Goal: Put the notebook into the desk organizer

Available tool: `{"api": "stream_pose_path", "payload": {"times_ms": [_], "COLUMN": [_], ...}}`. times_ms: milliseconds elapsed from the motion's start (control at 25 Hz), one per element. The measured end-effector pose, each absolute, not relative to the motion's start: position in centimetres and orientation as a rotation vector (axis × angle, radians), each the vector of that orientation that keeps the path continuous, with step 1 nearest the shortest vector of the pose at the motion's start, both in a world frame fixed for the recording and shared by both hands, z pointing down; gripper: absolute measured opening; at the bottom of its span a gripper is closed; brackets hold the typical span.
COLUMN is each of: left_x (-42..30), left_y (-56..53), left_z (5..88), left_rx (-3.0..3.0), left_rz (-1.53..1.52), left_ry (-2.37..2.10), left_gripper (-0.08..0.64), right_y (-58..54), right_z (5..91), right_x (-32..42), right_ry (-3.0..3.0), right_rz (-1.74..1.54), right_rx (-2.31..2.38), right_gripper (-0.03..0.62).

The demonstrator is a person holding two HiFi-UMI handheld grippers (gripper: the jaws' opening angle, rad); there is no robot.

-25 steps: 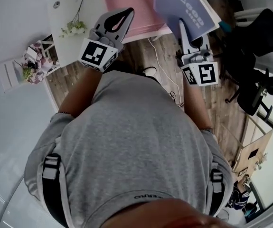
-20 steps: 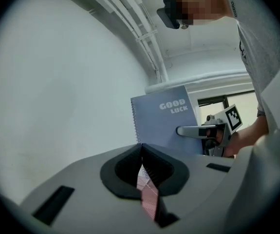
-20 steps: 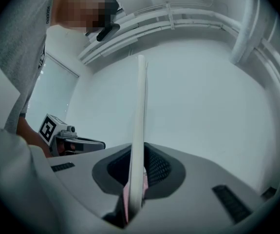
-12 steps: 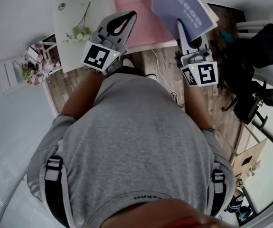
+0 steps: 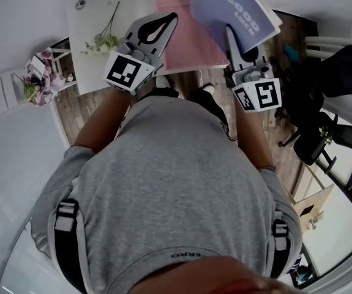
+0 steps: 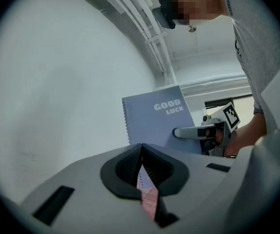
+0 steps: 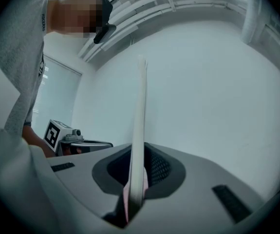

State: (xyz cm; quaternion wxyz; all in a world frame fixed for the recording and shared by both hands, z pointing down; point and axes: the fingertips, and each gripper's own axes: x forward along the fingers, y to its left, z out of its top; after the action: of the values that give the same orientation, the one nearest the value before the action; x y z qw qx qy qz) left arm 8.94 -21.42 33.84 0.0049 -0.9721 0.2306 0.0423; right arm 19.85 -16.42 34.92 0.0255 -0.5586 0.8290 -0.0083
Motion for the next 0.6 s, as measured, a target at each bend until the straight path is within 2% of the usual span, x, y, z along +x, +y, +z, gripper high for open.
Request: {"api": "stream_pose_path", "payload": {"times_ms": [600], "left_x": [9.6], "left_y": [-21.6], "left_z": [32.9], "left_rx": [-2.857], "left_rz": [0.128], "left_ry": [1.113], "left_gripper": [0.02], "right_y": [-19.4], "right_z": [35.1], "right_x": [21.3], "right_ry": [2.74], "right_rz": [-0.24], "right_rx": [-1.264], "right_gripper": [0.038]}}
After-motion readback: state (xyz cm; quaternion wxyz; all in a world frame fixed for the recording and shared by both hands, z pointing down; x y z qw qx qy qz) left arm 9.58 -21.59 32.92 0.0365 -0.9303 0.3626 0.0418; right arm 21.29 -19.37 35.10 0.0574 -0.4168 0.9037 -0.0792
